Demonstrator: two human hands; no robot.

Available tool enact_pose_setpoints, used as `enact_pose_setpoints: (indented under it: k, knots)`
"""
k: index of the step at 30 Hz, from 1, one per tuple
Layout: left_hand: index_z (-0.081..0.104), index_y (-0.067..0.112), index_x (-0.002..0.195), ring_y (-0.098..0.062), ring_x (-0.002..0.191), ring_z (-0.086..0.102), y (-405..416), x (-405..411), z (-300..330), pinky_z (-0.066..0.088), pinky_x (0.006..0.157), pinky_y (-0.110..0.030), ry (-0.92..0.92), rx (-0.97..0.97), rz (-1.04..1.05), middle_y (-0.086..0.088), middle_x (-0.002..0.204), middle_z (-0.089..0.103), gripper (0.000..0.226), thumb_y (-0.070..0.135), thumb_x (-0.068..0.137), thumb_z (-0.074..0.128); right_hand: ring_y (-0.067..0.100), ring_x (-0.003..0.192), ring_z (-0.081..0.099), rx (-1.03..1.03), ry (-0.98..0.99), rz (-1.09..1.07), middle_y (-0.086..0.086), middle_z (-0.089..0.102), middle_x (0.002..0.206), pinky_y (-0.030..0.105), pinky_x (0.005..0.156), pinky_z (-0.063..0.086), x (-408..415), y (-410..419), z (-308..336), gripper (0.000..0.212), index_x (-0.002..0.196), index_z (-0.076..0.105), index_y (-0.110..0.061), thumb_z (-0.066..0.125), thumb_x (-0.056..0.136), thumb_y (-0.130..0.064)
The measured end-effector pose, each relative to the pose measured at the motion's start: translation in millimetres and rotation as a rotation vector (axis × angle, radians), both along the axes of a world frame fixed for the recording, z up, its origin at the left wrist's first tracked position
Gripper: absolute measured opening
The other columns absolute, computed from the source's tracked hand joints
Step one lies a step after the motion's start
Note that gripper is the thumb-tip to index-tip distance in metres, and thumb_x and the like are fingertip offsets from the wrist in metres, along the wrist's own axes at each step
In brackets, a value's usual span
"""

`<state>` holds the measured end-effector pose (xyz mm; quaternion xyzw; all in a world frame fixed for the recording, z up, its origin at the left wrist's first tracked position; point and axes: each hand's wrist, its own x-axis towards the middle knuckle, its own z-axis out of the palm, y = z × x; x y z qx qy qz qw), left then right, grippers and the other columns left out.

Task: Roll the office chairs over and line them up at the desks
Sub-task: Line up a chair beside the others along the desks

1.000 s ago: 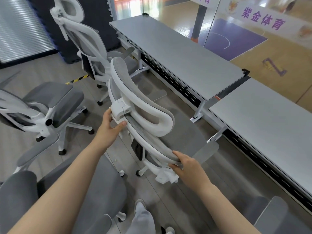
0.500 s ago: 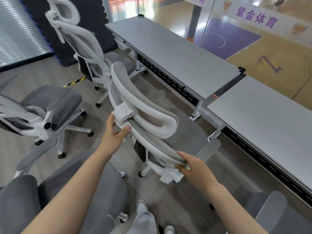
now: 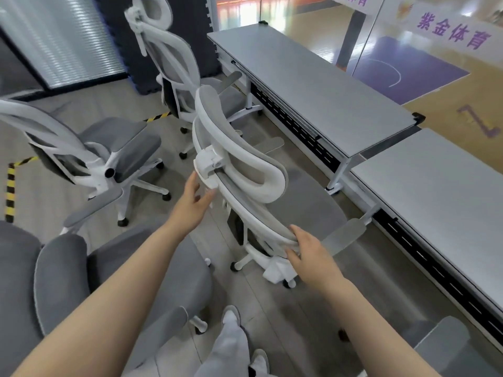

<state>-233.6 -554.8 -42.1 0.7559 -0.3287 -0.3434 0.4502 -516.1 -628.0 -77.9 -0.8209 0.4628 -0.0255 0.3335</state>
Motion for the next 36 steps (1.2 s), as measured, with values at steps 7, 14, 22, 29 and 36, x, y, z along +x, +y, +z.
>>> enact_pose_setpoints:
  k: [7, 14, 22, 29, 36]
  knots:
    - [0.026, 0.027, 0.154, -0.013, 0.144, 0.032, 91, 4, -4, 0.028, 0.112, -0.031, -0.255, 0.186, -0.001, 0.005, 0.158, 0.033, 0.064, 0.042, 0.098, 0.052, 0.017, 0.146, 0.021, -0.196, -0.170, 0.061, 0.005, 0.027, 0.157, 0.029, 0.118, 0.020, 14, 41, 23, 0.062, 0.153, 0.024, -0.015, 0.052, 0.098, -0.018]
    - [0.040, 0.019, 0.147, -0.018, 0.141, 0.035, 187, 33, 8, 0.028, 0.114, -0.032, -0.421, 0.179, 0.100, 0.000, 0.152, 0.042, 0.053, 0.028, 0.098, 0.054, 0.009, 0.139, 0.029, -0.306, -0.294, 0.230, 0.001, 0.036, 0.150, 0.025, 0.115, 0.023, 63, 104, 31, 0.055, 0.145, 0.038, -0.014, 0.055, 0.093, -0.011]
    - [0.054, 0.009, 0.134, -0.025, 0.127, 0.048, 339, 94, 39, 0.029, 0.107, -0.026, -0.666, 0.118, 0.233, -0.009, 0.136, 0.057, 0.049, 0.029, 0.090, 0.054, 0.026, 0.140, 0.035, -0.261, -0.222, 0.468, 0.012, 0.041, 0.147, 0.028, 0.117, 0.019, 170, 219, 14, 0.059, 0.144, 0.040, -0.006, 0.059, 0.088, -0.010]
    - [0.060, 0.016, 0.122, -0.019, 0.106, 0.055, 460, 138, 64, 0.039, 0.097, -0.031, -0.822, 0.024, 0.419, 0.000, 0.115, 0.062, 0.033, 0.014, 0.089, 0.062, 0.020, 0.145, 0.022, -0.102, -0.157, 0.687, 0.006, 0.026, 0.156, 0.028, 0.119, 0.018, 265, 345, 7, 0.064, 0.153, 0.021, -0.011, 0.050, 0.097, -0.019]
    - [0.051, 0.017, 0.126, -0.008, 0.113, 0.037, 528, 167, 29, 0.035, 0.101, -0.030, -0.605, 0.096, 0.507, 0.005, 0.121, 0.045, 0.042, 0.019, 0.087, 0.066, 0.030, 0.141, 0.029, 0.118, 0.009, 0.833, 0.009, 0.021, 0.157, 0.038, 0.113, 0.031, 325, 444, 3, 0.079, 0.155, 0.010, -0.015, 0.057, 0.093, -0.030]
